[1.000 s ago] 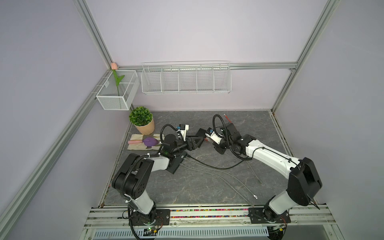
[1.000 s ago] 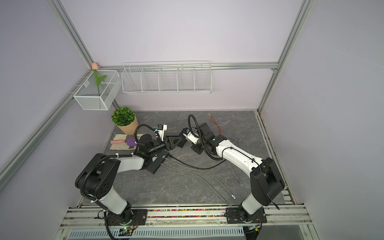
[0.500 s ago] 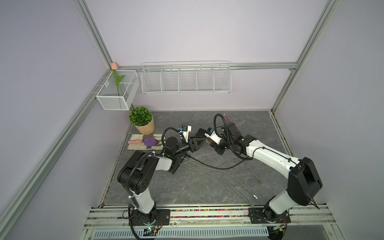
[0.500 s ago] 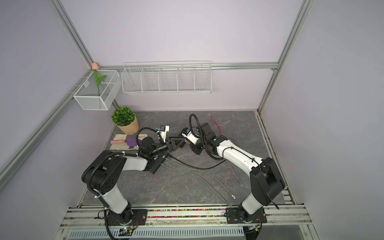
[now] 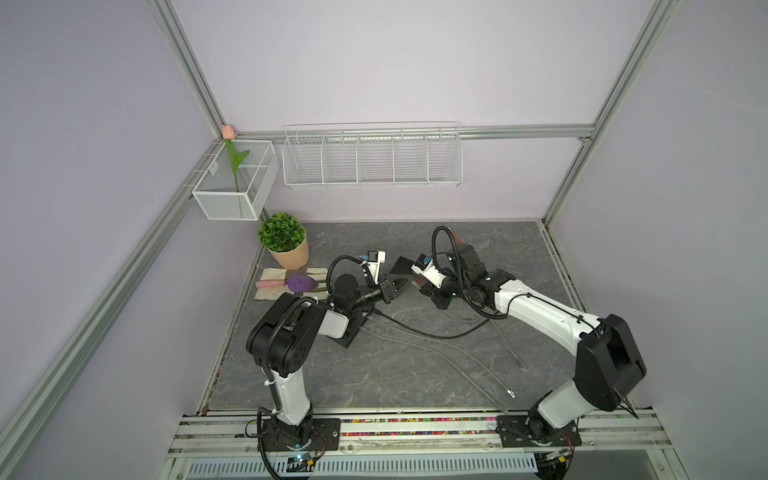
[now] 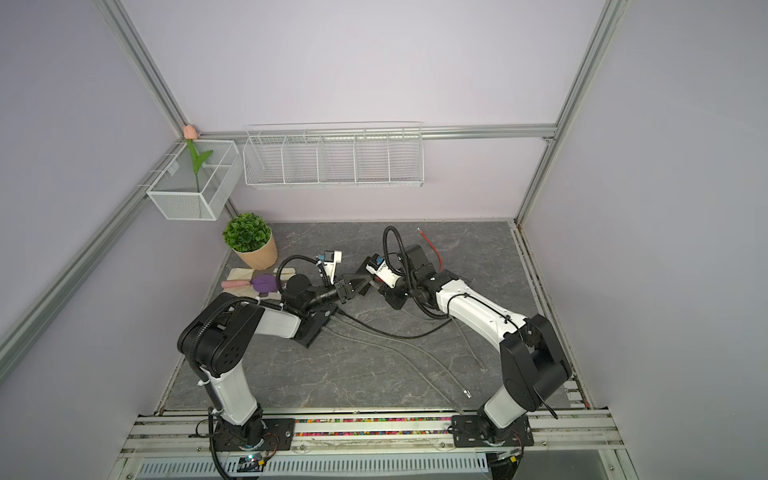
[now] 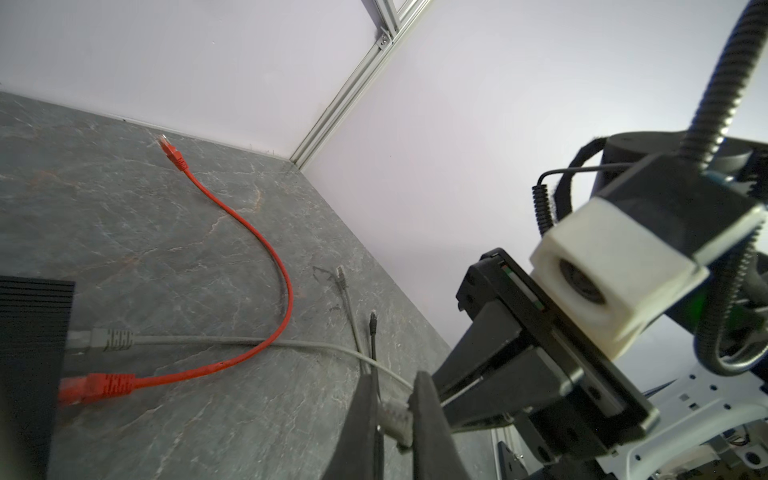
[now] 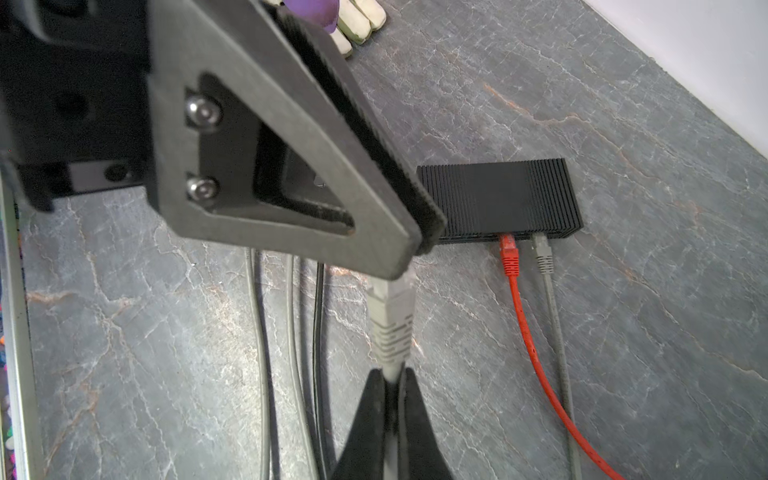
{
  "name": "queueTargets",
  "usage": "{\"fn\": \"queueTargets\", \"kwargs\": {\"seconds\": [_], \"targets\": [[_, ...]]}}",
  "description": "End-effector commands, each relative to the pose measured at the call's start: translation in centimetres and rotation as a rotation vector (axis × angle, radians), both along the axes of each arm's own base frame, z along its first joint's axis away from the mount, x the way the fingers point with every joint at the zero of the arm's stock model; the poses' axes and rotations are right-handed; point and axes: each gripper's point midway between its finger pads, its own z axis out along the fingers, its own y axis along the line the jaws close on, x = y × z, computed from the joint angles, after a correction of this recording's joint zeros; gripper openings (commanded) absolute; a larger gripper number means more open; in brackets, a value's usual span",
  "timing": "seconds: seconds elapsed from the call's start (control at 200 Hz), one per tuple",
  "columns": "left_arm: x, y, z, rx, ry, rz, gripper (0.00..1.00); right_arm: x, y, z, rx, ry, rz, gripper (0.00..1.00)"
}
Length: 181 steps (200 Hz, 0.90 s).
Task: Insert the plug into the switch port
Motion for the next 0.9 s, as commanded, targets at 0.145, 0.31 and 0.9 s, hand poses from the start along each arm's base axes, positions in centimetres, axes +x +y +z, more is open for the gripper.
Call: {"fn": "queueTargets", "kwargs": {"seconds": [0.145, 0.31, 0.9], "targets": [[-0.9, -1.1, 1.7, -0.057, -0.046, -0.101, 0.0, -0.5, 0.3, 1.6, 0.066, 0.004, 0.022, 0.12], [-1.4, -1.4, 2.2, -0.012, -0.078, -0.139, 0.0, -0.6, -0.5, 1.6, 0.078, 0.062, 0.037, 0.26], [-2.9, -1.6, 3.3, 0.056, -0.14, -0.231, 0.0, -3.5, -2.2, 4.4, 0.191, 0.14, 0.091, 0.35]]}}
